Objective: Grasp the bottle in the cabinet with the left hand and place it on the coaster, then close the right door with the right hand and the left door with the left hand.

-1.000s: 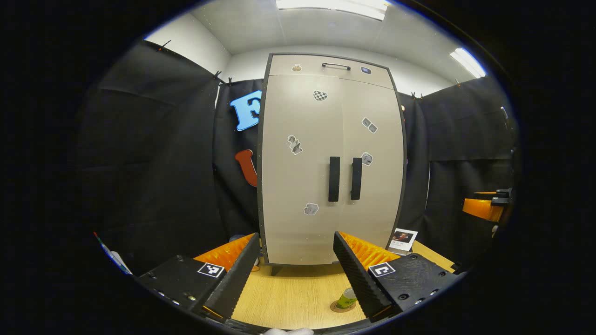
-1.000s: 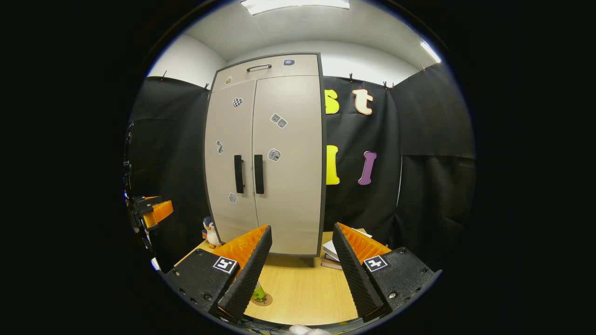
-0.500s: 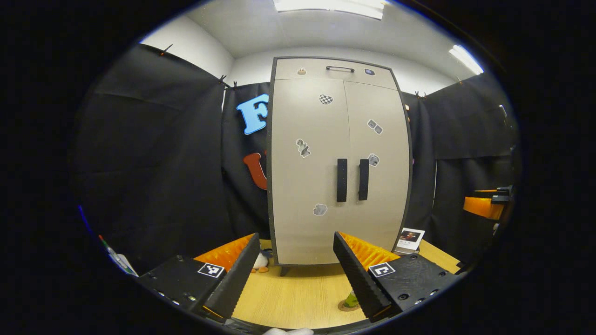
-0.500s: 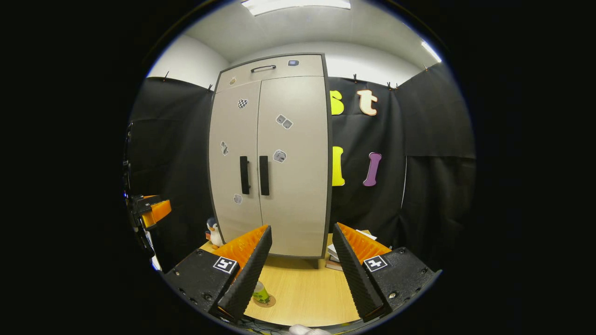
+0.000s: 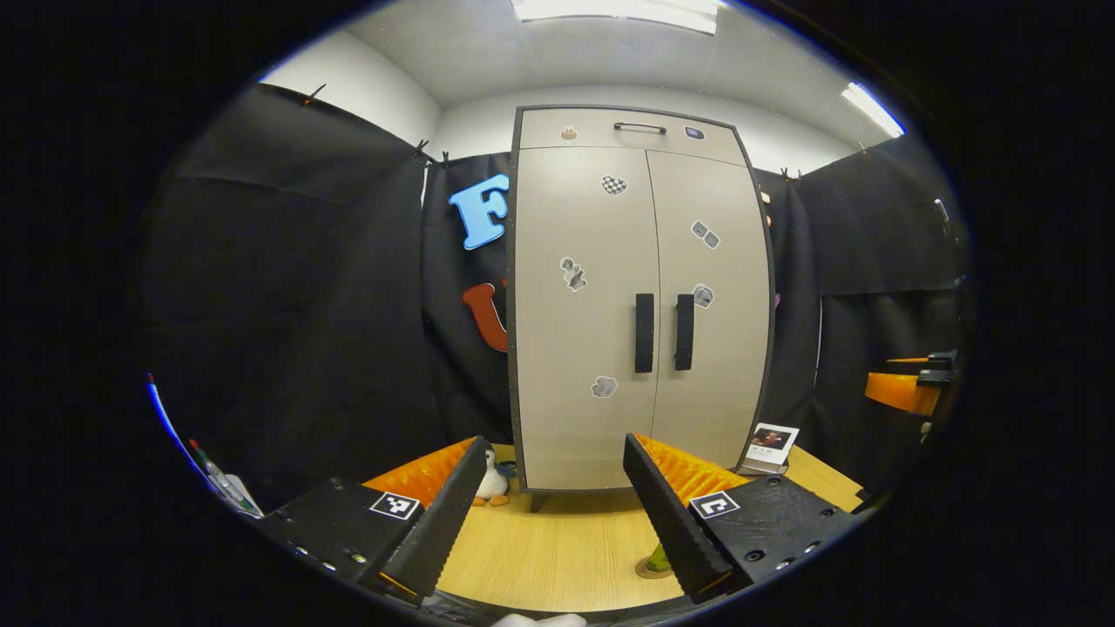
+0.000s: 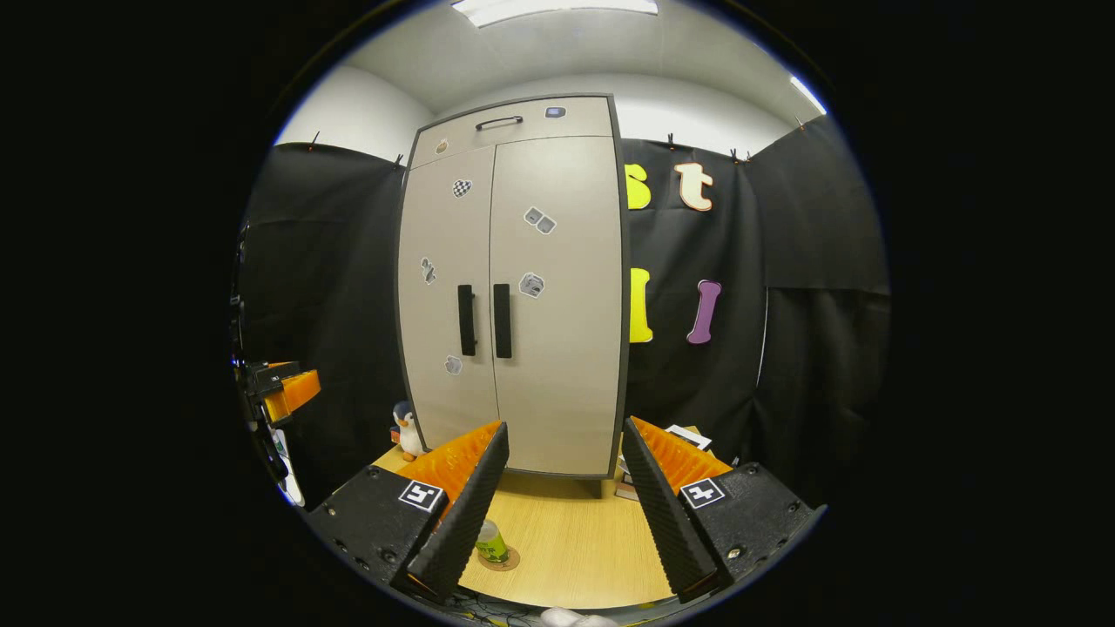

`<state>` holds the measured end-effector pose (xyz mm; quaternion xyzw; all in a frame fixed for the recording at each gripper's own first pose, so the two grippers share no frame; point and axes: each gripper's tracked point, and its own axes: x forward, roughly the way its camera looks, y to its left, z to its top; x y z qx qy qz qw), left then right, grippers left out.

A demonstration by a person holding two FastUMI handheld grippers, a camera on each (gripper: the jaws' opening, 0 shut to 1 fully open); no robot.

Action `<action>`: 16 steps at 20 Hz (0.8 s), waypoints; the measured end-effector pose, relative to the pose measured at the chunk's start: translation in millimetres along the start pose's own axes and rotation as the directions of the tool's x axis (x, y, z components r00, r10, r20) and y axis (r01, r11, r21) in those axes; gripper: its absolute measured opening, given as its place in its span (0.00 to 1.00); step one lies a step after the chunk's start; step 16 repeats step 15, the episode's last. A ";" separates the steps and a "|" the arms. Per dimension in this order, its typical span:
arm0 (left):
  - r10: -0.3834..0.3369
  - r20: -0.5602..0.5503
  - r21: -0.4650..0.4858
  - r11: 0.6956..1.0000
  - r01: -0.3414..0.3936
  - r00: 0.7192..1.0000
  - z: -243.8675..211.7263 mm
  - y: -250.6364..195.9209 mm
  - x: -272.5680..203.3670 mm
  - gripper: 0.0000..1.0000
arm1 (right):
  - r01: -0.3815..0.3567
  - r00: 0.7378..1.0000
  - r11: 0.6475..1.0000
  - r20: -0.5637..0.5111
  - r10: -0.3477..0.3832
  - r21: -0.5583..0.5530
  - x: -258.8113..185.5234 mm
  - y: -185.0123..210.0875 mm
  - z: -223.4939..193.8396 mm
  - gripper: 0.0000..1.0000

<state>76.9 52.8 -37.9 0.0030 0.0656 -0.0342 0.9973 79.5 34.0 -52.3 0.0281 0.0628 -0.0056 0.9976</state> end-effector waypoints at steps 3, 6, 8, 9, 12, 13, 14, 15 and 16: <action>0.006 -0.008 0.005 1.000 -0.006 1.000 -0.3 -0.2 -1.2 0.97 | -0.018 1.000 1.000 0.000 0.018 0.010 1.5 3.4 0.1 0.81; 0.011 -0.010 0.015 1.000 -0.011 1.000 0.2 -1.3 -3.2 0.97 | -0.030 1.000 1.000 -0.003 0.030 0.008 5.5 4.9 -0.4 0.81; 0.016 -0.013 0.015 1.000 -0.016 1.000 -1.4 -1.2 -3.7 0.96 | -0.039 0.999 0.999 -0.007 0.039 0.008 7.9 7.1 0.8 0.81; 0.018 -0.016 0.014 1.000 -0.018 1.000 -2.6 -0.6 -2.9 0.97 | -0.044 0.999 0.999 -0.006 0.044 0.006 9.4 9.0 2.2 0.81; 0.025 -0.018 0.016 1.000 -0.024 1.000 -1.7 0.9 -3.3 0.97 | -0.057 0.998 0.998 -0.004 0.057 -0.003 12.7 12.9 4.3 0.81; 0.026 -0.017 0.015 1.000 -0.026 1.000 -1.5 1.1 -2.7 0.97 | -0.062 0.998 0.998 -0.001 0.062 -0.005 12.7 14.3 5.1 0.81; 0.026 -0.015 0.013 1.000 -0.026 1.000 -1.0 1.2 -2.8 0.97 | -0.063 0.998 0.998 0.003 0.063 -0.006 12.3 14.9 5.6 0.81; 0.027 -0.014 0.011 1.000 -0.027 1.000 -0.1 1.2 -2.6 0.97 | -0.062 0.998 0.998 0.008 0.062 -0.008 12.3 14.9 6.8 0.81; 0.027 -0.014 0.011 1.000 -0.027 1.000 -0.1 1.2 -2.6 0.97 | -0.062 0.998 0.998 0.008 0.062 -0.008 12.3 14.9 6.8 0.81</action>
